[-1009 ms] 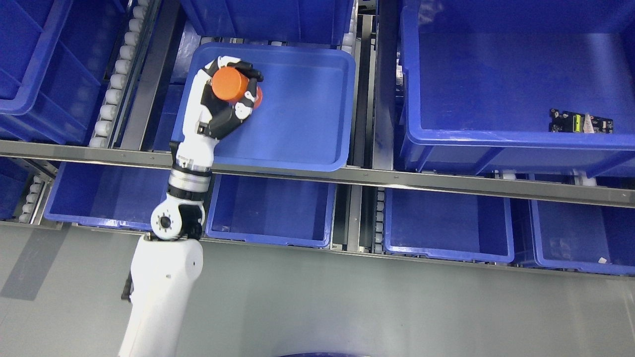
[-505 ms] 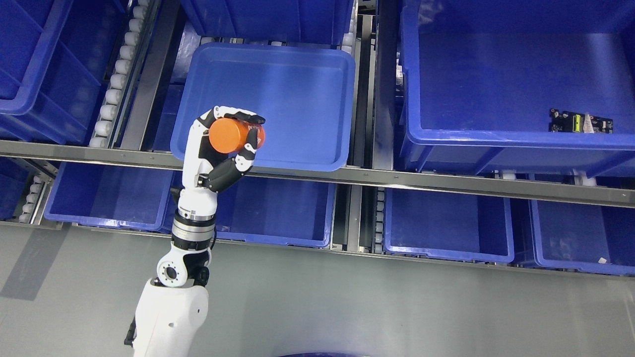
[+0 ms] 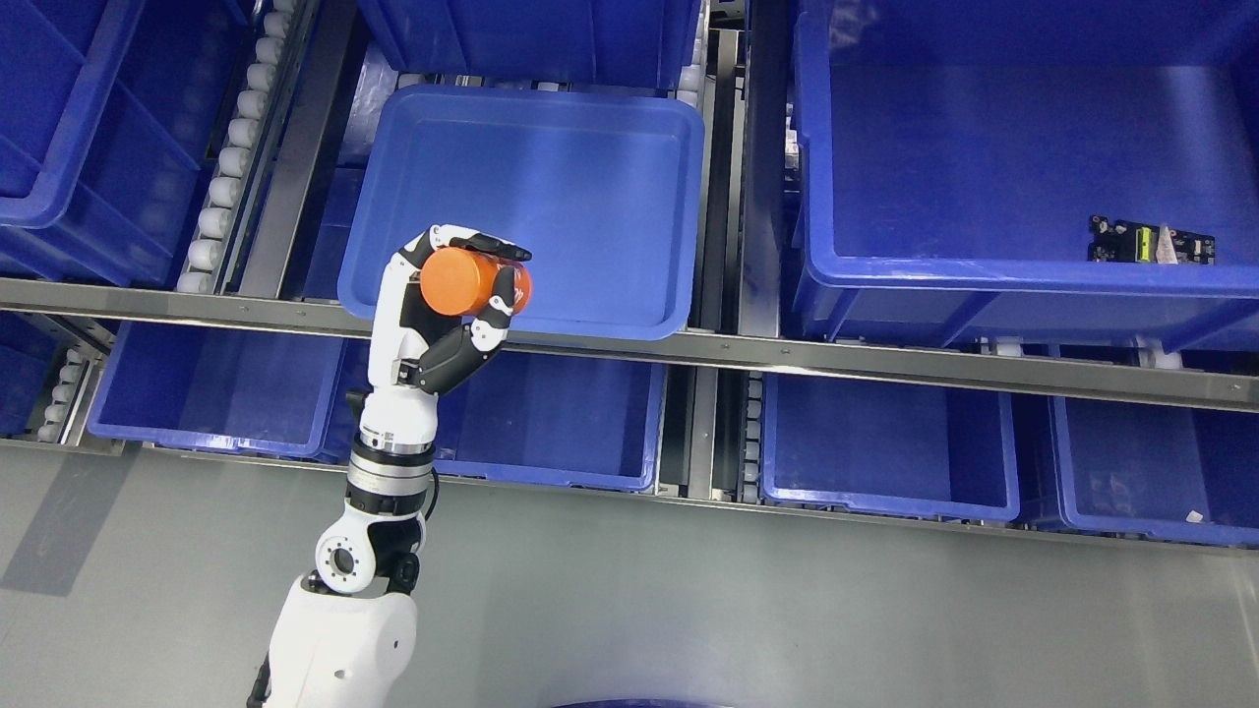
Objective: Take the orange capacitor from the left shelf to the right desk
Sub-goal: 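Lift the capacitor with the left hand up out of the bin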
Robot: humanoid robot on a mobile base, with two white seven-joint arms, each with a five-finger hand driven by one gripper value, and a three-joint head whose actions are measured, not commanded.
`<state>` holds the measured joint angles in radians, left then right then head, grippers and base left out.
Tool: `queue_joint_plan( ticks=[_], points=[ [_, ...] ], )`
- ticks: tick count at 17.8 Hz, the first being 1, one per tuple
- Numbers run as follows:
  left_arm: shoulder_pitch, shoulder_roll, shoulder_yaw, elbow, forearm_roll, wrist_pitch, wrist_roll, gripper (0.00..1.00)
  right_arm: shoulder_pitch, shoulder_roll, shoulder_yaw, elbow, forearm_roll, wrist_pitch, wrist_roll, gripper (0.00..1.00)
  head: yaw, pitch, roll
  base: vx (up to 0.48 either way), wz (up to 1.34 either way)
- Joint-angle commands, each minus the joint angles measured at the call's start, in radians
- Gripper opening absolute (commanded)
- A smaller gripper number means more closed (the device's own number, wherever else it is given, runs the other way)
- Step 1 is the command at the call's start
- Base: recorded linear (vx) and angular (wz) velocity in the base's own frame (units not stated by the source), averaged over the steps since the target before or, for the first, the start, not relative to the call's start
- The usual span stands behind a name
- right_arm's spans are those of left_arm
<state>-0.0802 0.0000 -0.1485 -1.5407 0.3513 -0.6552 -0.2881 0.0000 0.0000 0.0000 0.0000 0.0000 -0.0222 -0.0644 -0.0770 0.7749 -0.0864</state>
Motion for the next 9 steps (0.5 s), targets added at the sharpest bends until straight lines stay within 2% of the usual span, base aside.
queue_joint_plan(
  ticks=[1,5,9],
  points=[
    [0.011,0.017,-0.011,-0.061,0.0,0.043,0.026,0.01,0.023,-0.017,-0.011,-0.017,0.006,-0.001,0.0,1.0,0.0,0.0,0.0,0.0,0.0],
    [0.011,0.017,0.006,-0.062,0.0,0.081,0.168,0.01,0.023,-0.017,-0.011,-0.017,0.008,-0.001,0.0,1.0,0.0,0.0,0.0,0.0,0.0],
    [0.011,0.017,-0.003,-0.064,0.0,0.077,0.161,0.02,0.021,-0.017,-0.011,-0.017,0.006,-0.001,0.0,1.0,0.0,0.0,0.0,-0.057,0.03]
  ],
)
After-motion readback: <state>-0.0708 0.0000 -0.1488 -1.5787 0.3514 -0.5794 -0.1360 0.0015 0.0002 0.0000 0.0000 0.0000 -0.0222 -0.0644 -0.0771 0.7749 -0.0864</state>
